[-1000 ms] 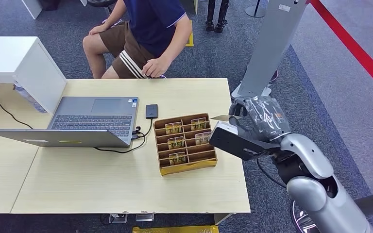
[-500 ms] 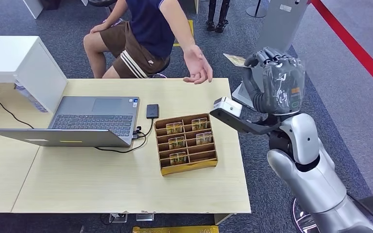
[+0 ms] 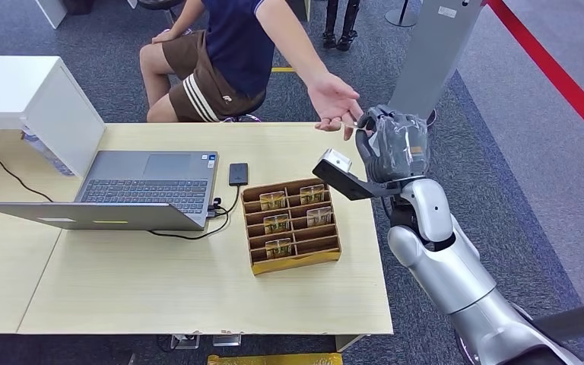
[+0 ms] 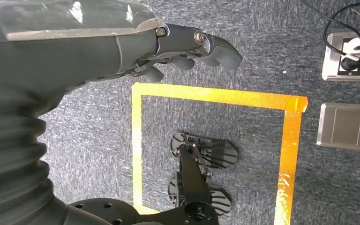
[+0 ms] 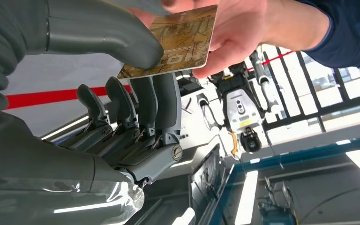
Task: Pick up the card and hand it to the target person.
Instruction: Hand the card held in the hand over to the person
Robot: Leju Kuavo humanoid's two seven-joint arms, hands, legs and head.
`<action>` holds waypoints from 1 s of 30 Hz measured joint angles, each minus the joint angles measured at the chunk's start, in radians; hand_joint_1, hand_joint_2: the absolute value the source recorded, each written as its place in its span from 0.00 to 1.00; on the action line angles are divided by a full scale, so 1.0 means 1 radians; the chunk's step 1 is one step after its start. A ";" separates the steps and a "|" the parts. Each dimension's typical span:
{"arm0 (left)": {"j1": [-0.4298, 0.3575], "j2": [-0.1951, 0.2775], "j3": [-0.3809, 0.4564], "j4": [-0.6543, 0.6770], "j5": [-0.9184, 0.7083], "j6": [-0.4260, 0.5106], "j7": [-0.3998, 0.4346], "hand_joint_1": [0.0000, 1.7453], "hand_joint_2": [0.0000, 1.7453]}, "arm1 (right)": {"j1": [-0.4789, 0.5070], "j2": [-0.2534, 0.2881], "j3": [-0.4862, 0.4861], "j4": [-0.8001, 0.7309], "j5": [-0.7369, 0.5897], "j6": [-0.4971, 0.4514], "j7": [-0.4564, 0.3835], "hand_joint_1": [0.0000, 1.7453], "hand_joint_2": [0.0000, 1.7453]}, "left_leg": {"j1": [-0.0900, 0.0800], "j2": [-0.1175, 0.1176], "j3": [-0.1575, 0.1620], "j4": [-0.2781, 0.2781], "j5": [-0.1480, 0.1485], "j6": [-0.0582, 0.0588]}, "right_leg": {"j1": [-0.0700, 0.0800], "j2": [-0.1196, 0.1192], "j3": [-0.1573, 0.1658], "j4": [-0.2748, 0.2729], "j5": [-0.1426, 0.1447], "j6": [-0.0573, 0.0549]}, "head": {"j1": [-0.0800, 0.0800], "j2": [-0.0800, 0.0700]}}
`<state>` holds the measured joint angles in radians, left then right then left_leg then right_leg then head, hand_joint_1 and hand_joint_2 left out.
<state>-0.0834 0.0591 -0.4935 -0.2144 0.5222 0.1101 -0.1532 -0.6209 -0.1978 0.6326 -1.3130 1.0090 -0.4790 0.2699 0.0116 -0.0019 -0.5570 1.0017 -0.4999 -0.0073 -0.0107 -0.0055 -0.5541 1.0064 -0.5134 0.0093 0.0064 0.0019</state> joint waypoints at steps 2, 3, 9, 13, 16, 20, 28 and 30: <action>0.001 0.000 -0.002 0.000 0.003 -0.004 -0.002 0.00 1.00 | -0.003 0.007 0.005 0.020 -0.001 -0.006 0.000 0.81 1.00 | 0.000 0.000 0.000 0.000 0.000 0.000 | 0.000 0.000 0.000 0.000 0.000 0.000 | 0.000 0.000; 0.002 0.000 -0.003 0.000 0.004 -0.006 -0.003 0.00 1.00 | -0.004 0.010 0.008 0.027 -0.002 -0.009 0.000 0.81 1.00 | 0.000 0.000 0.000 0.000 0.000 0.000 | 0.000 0.000 0.000 0.000 0.000 0.000 | 0.000 0.000; 0.009 0.000 -0.008 0.000 0.013 -0.016 -0.007 0.00 0.00 | -0.009 0.019 0.023 0.059 -0.019 -0.030 0.003 0.00 0.00 | 0.000 0.000 0.000 0.000 0.000 0.000 | 0.000 0.000 0.000 0.000 0.000 0.000 | -0.001 0.000; 0.010 0.000 -0.011 0.000 0.033 -0.008 0.008 0.00 0.00 | -0.009 0.020 0.033 0.067 -0.025 -0.046 0.009 0.00 0.00 | 0.000 0.000 0.000 0.000 0.000 0.000 | 0.000 0.000 0.000 0.000 0.000 0.000 | 0.000 0.000; 0.011 0.000 -0.012 0.000 0.045 0.008 0.021 0.00 0.00 | -0.004 0.020 0.039 0.065 -0.029 -0.057 0.016 0.00 0.00 | 0.000 0.000 0.001 0.000 0.000 0.000 | 0.000 0.000 0.000 0.000 0.000 0.000 | 0.000 0.000; 0.012 0.001 -0.015 0.000 0.051 0.026 0.028 0.00 0.00 | 0.018 0.018 0.042 0.044 -0.058 -0.069 0.022 0.00 0.25 | 0.000 0.000 0.001 0.000 0.000 0.000 | 0.000 0.000 0.000 0.000 0.000 0.000 | 0.000 0.000; 0.015 0.001 -0.015 0.000 0.088 0.047 0.023 0.00 0.00 | 0.128 0.003 0.031 -0.068 -0.478 -0.031 -0.113 0.00 1.00 | 0.000 0.000 0.001 0.000 0.000 0.000 | 0.000 0.000 -0.001 0.000 0.000 0.000 | -0.001 0.000; 0.016 0.002 -0.015 0.000 0.100 0.045 0.018 0.00 0.00 | 0.185 -0.004 0.019 -0.115 -0.667 0.013 -0.185 0.00 1.00 | 0.000 0.000 0.001 0.000 0.000 0.000 | 0.000 0.000 -0.001 0.000 0.000 0.000 | 0.000 0.000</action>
<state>-0.0673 0.0611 -0.5085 -0.2141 0.6220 0.1549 -0.1351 -0.4358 -0.2020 0.6514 -1.4279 0.3424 -0.4658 0.0848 0.0116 -0.0017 -0.5563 1.0017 -0.5002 -0.0075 -0.0107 -0.0053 -0.5547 1.0060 -0.5136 0.0094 0.0068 0.0019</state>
